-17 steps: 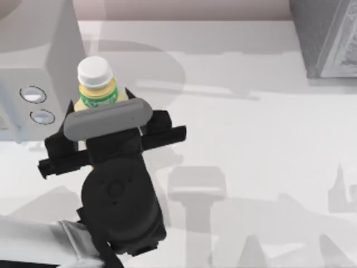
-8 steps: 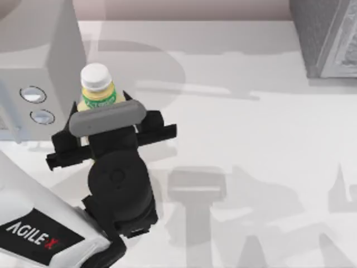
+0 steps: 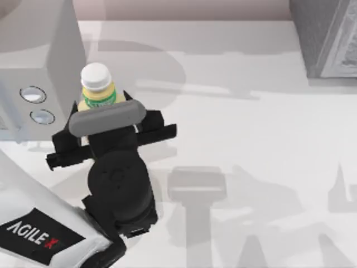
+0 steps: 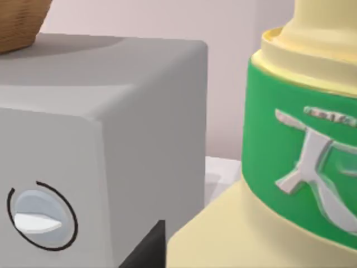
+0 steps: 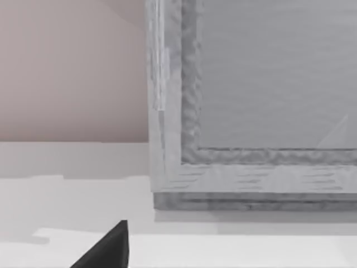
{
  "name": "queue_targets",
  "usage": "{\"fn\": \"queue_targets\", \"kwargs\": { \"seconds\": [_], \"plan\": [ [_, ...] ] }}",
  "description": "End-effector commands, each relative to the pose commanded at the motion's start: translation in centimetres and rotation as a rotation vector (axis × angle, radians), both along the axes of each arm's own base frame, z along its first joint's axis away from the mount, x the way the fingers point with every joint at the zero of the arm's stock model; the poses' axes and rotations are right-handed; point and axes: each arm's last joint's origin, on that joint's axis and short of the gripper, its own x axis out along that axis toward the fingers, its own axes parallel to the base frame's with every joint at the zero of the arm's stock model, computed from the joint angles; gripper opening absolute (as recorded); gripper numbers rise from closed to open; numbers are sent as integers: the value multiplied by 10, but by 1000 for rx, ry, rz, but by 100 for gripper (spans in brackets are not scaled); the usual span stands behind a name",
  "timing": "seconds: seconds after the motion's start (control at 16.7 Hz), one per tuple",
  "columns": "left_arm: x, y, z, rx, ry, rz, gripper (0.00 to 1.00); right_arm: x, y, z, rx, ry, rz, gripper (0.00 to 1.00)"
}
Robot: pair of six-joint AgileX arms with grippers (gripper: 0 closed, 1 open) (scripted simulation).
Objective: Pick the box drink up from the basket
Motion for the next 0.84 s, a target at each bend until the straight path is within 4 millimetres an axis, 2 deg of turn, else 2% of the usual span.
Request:
{"fn": "queue_targets", "kwargs": {
  "seconds": [0.48, 0.84],
  "plan": [
    [0, 0, 0, 0, 0, 0, 98, 0, 0, 0, 0, 0, 0, 100],
    [0, 0, 0, 0, 0, 0, 100, 0, 0, 0, 0, 0, 0, 100]
  ]
}}
